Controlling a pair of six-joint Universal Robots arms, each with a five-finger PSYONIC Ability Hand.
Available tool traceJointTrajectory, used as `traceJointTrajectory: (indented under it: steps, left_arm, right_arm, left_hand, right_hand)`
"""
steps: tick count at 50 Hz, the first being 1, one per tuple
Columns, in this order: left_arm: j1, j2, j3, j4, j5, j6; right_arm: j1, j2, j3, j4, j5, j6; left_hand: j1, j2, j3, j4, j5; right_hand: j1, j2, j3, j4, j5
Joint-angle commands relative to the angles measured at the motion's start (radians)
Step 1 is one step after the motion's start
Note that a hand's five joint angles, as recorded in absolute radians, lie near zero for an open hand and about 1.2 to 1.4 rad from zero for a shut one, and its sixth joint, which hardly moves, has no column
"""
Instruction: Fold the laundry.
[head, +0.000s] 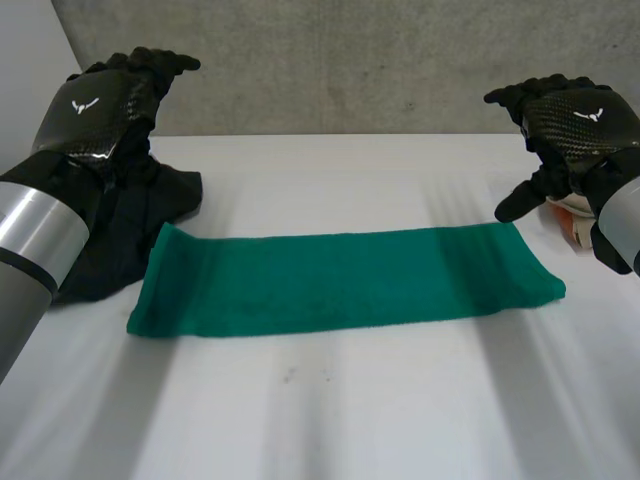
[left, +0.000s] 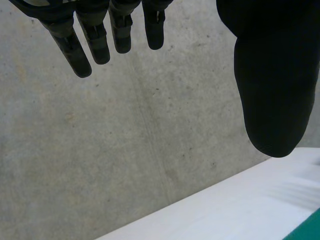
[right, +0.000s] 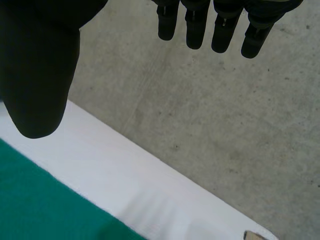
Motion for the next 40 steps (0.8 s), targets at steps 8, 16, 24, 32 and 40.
traceJointTrajectory:
  steps: [8,16,24,32,40]
  left_arm:
    - [-0.036,-0.099,0.051,0.004,0.048,0.003]
    - [-0.044,-0.133,0.036,0.004,0.053,0.003]
    - [-0.045,-0.143,0.013,0.013,0.056,0.001]
    - [-0.059,-0.168,0.007,0.038,0.056,0.006]
    - [-0.061,-0.177,0.007,0.038,0.056,0.004]
  right_arm:
    - [-0.133,0.133,0.028,0.162,-0.013,-0.28]
    - [-0.21,0.24,0.096,0.024,-0.07,-0.31]
    - [-0.275,0.336,0.143,-0.08,-0.111,-0.362]
    - [-0.279,0.432,0.145,-0.16,-0.142,-0.374]
    - [-0.284,0.481,0.125,-0.223,-0.145,-0.376]
  left_hand:
    - [-0.023,-0.021,-0.025,-0.015,-0.036]
    - [-0.02,-0.018,-0.022,-0.012,-0.033]
    - [-0.02,-0.018,-0.022,-0.012,-0.033]
    - [-0.02,-0.018,-0.022,-0.012,-0.033]
    - [-0.02,-0.018,-0.022,-0.012,-0.033]
  right_hand:
    - [-0.061,-0.037,-0.035,-0.033,-0.044]
    - [-0.025,-0.001,0.002,0.004,-0.008]
    - [0.057,0.081,0.084,0.086,0.074]
    - [0.219,0.243,0.245,0.247,0.236]
    - [0.357,0.381,0.383,0.385,0.374]
